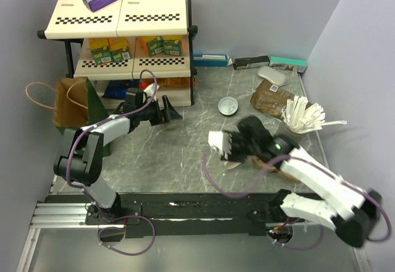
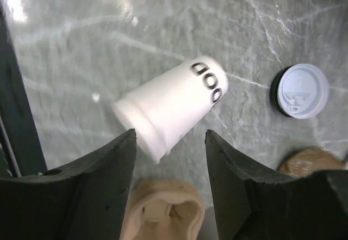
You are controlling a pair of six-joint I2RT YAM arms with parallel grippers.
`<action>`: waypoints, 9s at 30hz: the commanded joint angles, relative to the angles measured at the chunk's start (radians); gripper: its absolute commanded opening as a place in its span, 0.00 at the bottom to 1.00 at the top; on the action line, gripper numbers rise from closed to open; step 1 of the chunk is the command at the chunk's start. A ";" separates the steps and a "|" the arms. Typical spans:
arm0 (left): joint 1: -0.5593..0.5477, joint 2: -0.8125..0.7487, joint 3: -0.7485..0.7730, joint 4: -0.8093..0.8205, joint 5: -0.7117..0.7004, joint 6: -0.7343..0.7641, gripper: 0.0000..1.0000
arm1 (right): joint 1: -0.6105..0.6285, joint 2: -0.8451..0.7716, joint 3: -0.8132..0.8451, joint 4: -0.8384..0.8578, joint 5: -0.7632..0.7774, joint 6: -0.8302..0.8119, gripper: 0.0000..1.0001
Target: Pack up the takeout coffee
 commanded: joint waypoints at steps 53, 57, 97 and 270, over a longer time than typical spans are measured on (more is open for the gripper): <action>0.002 -0.235 -0.040 -0.102 0.112 0.228 0.95 | -0.147 0.484 0.516 0.024 -0.349 0.455 0.00; 0.008 -0.253 -0.037 -0.143 0.086 0.254 0.96 | -0.144 0.432 0.500 -0.020 -0.439 0.286 0.28; 0.015 -0.306 -0.066 -0.177 0.032 0.239 0.95 | 0.049 0.571 0.456 -0.232 -0.369 -0.328 0.37; -0.071 -0.152 0.156 -0.358 0.008 0.446 0.87 | 0.023 0.060 0.149 0.064 -0.212 0.058 0.49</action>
